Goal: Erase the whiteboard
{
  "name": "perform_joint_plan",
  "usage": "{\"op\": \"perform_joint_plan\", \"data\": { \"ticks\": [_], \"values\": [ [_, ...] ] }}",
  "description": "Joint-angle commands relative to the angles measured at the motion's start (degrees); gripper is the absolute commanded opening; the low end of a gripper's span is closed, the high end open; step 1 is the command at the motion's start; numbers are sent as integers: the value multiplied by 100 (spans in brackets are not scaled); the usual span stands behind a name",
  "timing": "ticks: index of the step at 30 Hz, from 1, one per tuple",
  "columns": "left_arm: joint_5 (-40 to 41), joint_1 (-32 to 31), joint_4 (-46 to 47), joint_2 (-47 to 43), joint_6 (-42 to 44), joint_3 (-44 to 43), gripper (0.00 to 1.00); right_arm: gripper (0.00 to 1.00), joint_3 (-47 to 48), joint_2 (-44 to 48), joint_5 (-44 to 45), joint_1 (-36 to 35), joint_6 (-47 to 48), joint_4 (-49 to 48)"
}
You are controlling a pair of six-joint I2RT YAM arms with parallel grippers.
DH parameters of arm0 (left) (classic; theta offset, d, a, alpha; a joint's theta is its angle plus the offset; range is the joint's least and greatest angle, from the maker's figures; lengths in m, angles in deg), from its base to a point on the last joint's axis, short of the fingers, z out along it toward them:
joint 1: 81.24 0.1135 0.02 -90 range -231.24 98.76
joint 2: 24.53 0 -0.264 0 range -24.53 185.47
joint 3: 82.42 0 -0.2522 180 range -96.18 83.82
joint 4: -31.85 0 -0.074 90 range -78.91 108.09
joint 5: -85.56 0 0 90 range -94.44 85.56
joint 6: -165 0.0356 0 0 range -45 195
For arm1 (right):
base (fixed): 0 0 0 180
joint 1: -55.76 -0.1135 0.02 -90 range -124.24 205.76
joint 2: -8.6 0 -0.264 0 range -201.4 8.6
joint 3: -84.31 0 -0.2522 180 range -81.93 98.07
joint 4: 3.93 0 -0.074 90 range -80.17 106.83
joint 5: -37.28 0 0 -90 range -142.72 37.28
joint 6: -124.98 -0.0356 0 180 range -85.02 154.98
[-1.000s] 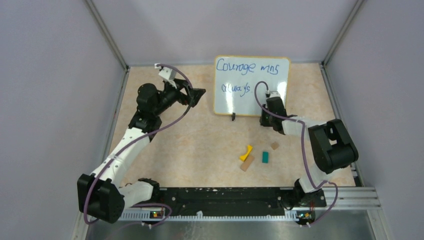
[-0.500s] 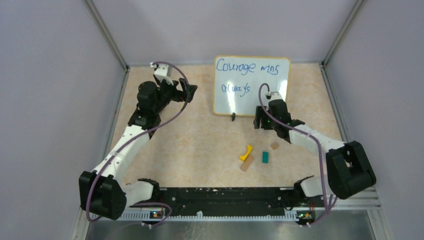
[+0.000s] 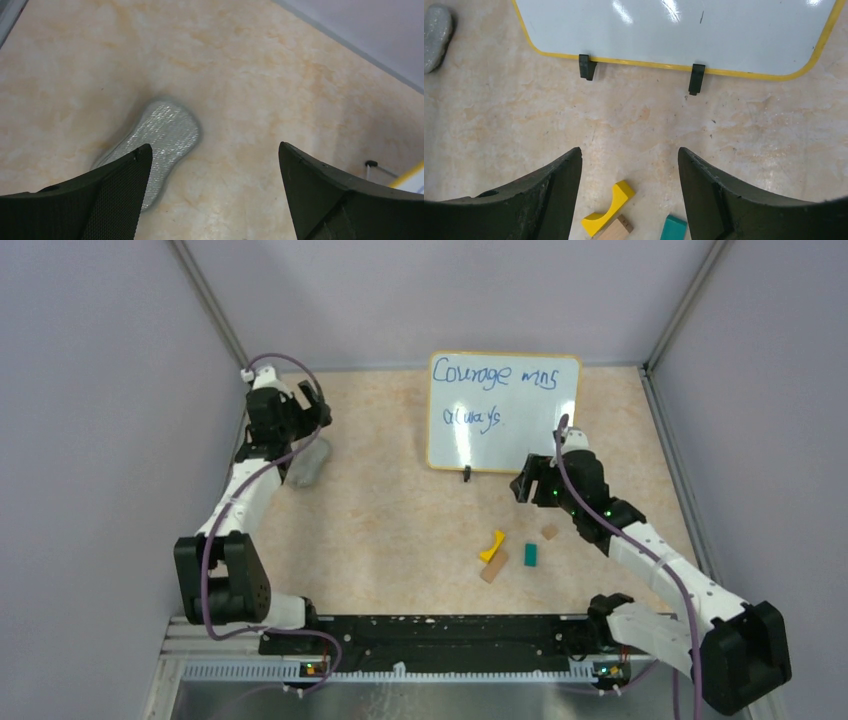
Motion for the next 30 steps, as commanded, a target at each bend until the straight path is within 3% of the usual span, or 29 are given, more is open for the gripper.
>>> {"op": "perform_joint_plan", "data": {
  "ticks": [1, 14, 23, 30],
  "values": [
    [-503, 496, -34, 579, -764, 83, 97, 69, -74, 339, -84, -63, -131, 269],
    [-811, 661, -15, 1726, 509, -459, 88, 68, -162, 577, -237, -63, -108, 416],
    [-727, 708, -246, 2169, 1129, -847, 92, 68, -179, 607, -265, -62, -120, 421],
    [-1290, 916, -873, 2876, 1162, -1479, 91, 68, -170, 618, -261, -63, -111, 484]
  ]
}}
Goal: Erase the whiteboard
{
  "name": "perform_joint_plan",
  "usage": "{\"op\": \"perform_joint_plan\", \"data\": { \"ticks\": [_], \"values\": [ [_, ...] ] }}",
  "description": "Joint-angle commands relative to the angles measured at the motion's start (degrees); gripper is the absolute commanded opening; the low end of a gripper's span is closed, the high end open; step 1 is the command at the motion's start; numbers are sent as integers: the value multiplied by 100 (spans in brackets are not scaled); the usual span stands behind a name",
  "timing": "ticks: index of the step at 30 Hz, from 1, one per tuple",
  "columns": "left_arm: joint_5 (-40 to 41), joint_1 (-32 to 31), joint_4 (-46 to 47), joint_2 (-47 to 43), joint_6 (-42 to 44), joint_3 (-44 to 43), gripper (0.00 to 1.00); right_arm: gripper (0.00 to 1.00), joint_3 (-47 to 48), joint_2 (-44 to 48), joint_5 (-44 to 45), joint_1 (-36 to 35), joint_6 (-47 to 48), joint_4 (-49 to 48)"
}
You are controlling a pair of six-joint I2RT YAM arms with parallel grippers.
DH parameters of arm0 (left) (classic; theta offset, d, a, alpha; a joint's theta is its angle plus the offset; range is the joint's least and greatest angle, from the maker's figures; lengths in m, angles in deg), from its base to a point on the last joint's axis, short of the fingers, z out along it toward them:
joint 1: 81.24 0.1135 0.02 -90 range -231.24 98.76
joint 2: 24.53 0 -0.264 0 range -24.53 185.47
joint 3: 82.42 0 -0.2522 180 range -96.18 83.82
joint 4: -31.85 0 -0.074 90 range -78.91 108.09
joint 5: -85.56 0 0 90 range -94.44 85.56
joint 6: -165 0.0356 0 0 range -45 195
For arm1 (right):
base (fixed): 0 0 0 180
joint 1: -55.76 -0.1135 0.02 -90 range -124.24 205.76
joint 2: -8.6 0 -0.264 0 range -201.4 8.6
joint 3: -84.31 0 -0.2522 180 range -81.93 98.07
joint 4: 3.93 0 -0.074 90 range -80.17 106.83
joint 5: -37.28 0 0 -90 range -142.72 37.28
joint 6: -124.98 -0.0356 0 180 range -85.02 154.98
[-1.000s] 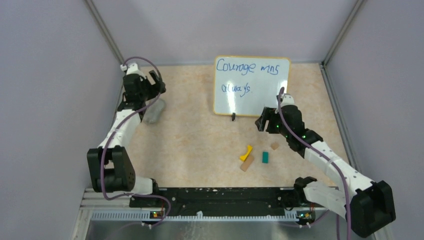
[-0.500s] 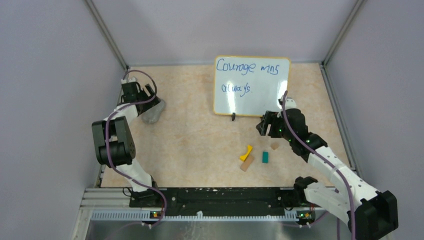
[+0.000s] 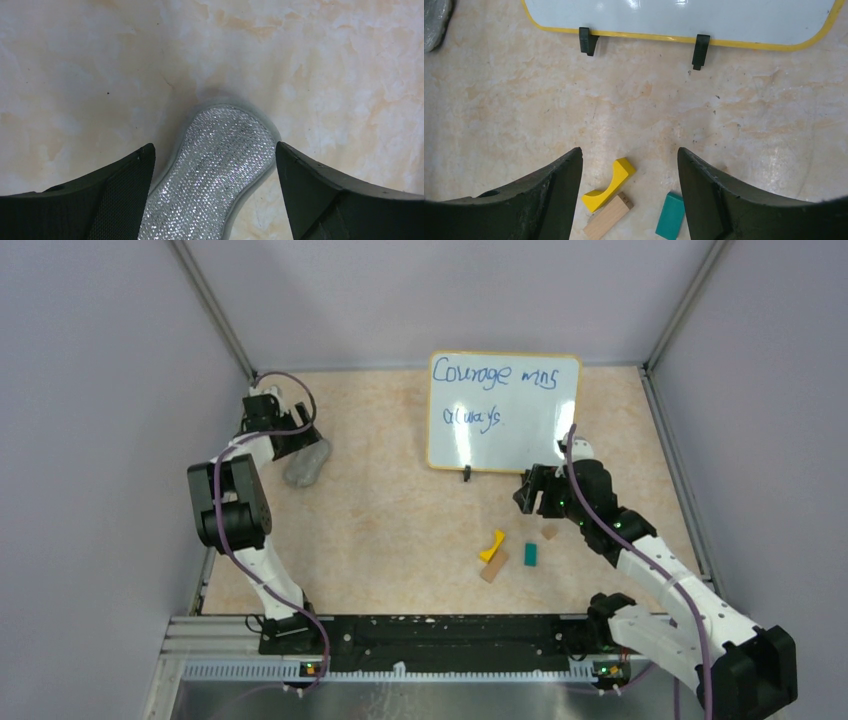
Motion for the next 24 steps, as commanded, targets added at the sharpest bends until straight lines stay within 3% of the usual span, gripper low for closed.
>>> {"op": "perform_joint_plan", "data": {
  "ticks": [1, 17, 24],
  "values": [
    [-375, 152, -289, 274, 165, -289, 88, 68, 11, 98, -26, -66, -19, -21],
    [-1155, 160, 54, 431, 62, -173, 47, 67, -43, -12, -26, -68, -105, -161],
    [-1413, 150, -69, 618, -47, -284, 40, 67, -46, -29, -27, -65, -164, -173]
  ]
}}
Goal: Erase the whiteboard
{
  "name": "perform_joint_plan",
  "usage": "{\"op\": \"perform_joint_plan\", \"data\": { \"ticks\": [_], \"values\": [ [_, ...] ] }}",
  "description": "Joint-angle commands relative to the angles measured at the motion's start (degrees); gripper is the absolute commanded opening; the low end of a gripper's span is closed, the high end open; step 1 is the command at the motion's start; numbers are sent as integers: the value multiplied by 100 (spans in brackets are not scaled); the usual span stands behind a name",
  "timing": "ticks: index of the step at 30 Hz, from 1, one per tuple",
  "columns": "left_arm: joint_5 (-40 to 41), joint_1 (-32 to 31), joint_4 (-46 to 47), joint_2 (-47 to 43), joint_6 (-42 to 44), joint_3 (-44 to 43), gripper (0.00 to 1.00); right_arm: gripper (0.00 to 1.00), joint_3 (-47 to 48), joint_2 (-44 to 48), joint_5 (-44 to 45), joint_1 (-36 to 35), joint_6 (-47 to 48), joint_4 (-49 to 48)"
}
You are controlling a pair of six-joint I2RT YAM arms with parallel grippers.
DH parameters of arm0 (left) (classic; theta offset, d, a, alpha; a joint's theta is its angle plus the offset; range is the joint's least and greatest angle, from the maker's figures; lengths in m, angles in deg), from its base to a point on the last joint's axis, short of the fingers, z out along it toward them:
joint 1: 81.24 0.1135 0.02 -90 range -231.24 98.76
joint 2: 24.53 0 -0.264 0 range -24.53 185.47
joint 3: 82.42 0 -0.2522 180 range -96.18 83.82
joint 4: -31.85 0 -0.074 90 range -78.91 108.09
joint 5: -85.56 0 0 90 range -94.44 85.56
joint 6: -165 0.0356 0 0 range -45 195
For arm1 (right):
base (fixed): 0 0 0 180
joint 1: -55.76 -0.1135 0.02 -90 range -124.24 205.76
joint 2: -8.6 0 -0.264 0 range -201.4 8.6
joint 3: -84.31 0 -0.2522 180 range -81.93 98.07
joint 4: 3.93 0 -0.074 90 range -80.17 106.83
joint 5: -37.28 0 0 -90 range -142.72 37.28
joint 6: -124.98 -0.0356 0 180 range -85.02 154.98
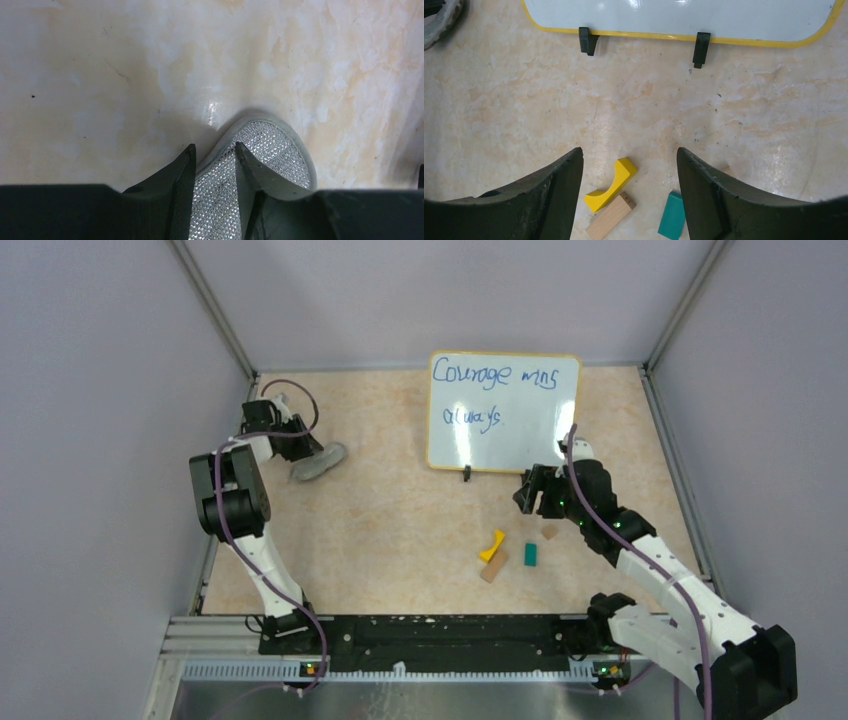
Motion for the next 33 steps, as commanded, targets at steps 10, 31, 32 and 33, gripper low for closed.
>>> {"op": "perform_joint_plan", "data": {
  "ticks": [10, 31, 32, 33],
  "values": [
    [-255, -9, -246, -38, -401, -184, 47, 66, -70, -127, -270, -63, -167, -266],
    [-1940, -140, 1130, -2489, -2363, 3406, 61, 64, 559, -1278, -510, -804, -644, -355],
    [-1944, -140, 1094, -2549, -2262, 3396, 62, 64, 632, -1381, -493, -947, -664, -398],
    [-1880, -140, 974, -2583, -2170, 3324, 64, 64, 712, -1492, -512, -1084, -667, -466]
  ]
}}
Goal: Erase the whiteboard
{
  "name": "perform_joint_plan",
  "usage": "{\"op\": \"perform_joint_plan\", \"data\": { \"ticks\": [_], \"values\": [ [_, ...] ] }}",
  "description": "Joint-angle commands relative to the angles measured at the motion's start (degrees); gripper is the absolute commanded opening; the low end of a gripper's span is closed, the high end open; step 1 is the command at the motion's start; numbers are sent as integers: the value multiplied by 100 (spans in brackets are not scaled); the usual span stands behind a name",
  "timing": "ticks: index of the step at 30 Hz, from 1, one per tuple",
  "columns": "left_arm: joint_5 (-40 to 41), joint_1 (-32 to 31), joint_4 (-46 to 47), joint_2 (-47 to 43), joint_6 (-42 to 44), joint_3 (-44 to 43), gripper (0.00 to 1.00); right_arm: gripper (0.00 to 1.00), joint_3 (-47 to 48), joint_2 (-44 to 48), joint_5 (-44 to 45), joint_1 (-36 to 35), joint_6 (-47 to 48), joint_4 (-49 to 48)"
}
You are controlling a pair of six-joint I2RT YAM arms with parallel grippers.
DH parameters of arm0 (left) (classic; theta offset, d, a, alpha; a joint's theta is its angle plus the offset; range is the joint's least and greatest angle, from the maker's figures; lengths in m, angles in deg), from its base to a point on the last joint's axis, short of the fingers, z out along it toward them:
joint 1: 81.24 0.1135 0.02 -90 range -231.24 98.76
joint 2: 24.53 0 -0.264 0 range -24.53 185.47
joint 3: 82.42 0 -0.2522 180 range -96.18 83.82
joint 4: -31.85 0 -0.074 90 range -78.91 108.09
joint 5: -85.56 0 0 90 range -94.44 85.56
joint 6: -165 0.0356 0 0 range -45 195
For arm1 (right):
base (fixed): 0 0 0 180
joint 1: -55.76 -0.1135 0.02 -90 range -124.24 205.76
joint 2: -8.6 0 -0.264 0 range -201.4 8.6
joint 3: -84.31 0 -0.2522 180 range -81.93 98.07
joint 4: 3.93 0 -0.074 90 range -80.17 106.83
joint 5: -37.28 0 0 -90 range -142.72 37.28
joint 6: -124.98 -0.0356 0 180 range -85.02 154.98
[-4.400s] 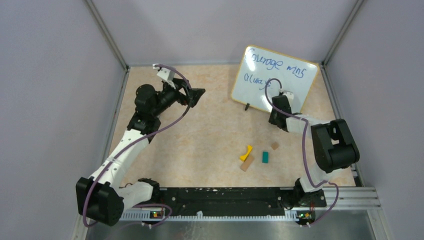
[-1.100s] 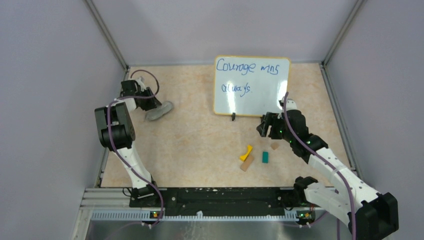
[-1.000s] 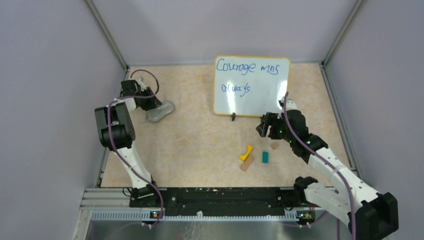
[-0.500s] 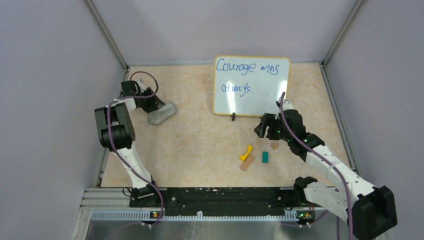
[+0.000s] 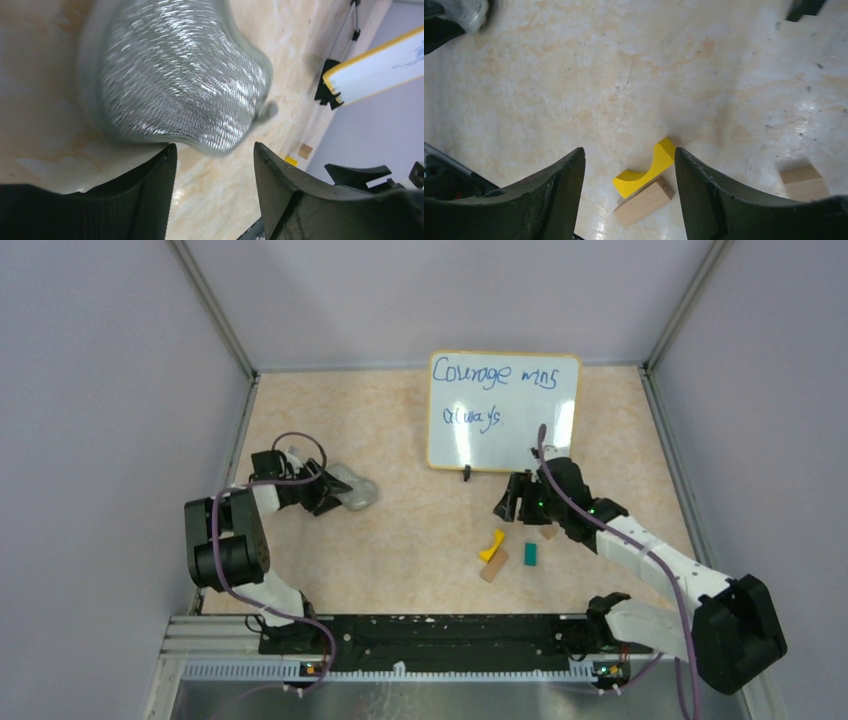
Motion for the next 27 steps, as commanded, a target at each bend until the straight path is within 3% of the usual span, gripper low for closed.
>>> {"op": "perform_joint_plan", "data": {
  "ticks": [1, 8, 15, 22, 27],
  "values": [
    [-189, -31, 258, -432, 88, -83, 65, 64, 650, -354, -13, -609, -150, -324],
    [901, -31, -509, -1487, 607, -268, 77, 65, 1957, -1648, 301, -1323, 662, -88],
    [2187, -49, -742, -2803, 637, -694, 79, 65, 3670, -3352, 225, -1654, 1812, -59],
    [2894, -49, -1008, -2455, 591, -2164, 80, 65, 5066, -4727, -14, -1832, 2242, -787],
    [3568, -49, -1308, -2267, 667, -3136, 84, 67, 5619, -5605, 3, -2300, 3075, -1509]
  ]
}}
